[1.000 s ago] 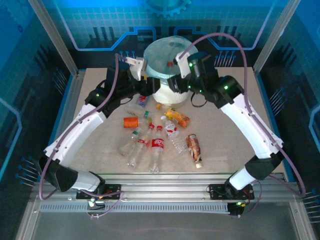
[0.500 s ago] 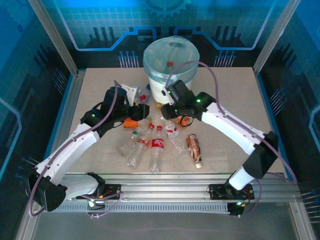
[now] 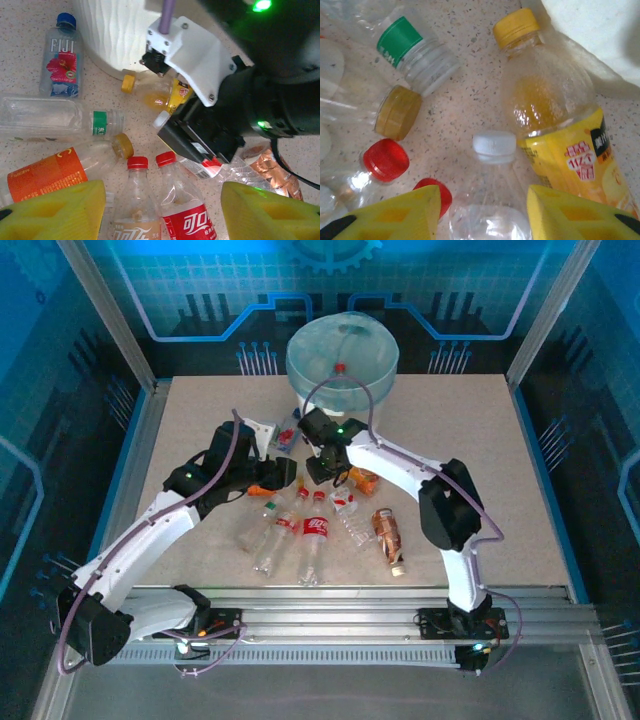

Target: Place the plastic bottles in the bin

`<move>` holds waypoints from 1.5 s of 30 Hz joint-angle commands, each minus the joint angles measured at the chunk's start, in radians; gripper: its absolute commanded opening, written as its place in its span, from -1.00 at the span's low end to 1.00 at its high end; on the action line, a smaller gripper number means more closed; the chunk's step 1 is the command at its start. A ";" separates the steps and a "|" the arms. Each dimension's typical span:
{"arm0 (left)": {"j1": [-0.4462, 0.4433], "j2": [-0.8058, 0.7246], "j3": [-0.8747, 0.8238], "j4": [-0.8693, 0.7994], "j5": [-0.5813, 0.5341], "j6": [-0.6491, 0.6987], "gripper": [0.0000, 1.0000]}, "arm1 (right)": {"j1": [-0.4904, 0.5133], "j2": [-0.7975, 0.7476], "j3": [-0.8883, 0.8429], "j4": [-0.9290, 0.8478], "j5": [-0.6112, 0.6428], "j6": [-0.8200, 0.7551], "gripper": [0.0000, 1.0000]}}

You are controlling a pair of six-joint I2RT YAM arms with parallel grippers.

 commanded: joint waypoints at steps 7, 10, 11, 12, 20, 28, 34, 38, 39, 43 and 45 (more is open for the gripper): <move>0.003 -0.018 -0.018 -0.005 -0.015 0.028 0.28 | -0.034 0.144 0.139 -0.084 0.004 -0.014 -0.02; 0.004 -0.017 -0.018 -0.002 -0.015 0.028 0.28 | -0.037 0.170 0.156 -0.096 0.005 -0.016 -0.02; 0.003 -0.017 -0.018 -0.002 -0.015 0.030 0.28 | -0.039 0.177 0.158 -0.098 0.005 -0.016 -0.02; 0.004 -0.016 -0.018 -0.002 -0.015 0.029 0.28 | -0.039 0.183 0.159 -0.098 0.004 -0.016 -0.02; 0.004 -0.013 -0.023 0.004 -0.017 0.031 0.29 | -0.039 0.230 0.171 -0.108 0.000 -0.017 -0.01; 0.005 -0.015 -0.023 0.006 -0.021 0.030 0.29 | -0.038 0.241 0.170 -0.111 0.002 -0.016 -0.03; 0.006 -0.016 -0.024 0.014 -0.022 0.029 0.29 | -0.037 0.249 0.172 -0.114 0.003 -0.020 -0.03; 0.007 -0.017 -0.024 0.012 -0.022 0.027 0.29 | -0.033 0.252 0.173 -0.115 0.000 -0.024 -0.03; 0.007 -0.018 -0.022 0.011 -0.023 0.028 0.29 | -0.033 0.252 0.173 -0.117 0.000 -0.025 -0.04; 0.008 -0.024 -0.018 0.007 -0.023 0.028 0.29 | -0.029 0.241 0.173 -0.118 0.003 -0.026 -0.13; 0.008 -0.027 -0.012 0.005 -0.025 0.029 0.29 | -0.026 0.231 0.172 -0.115 0.005 -0.028 -0.18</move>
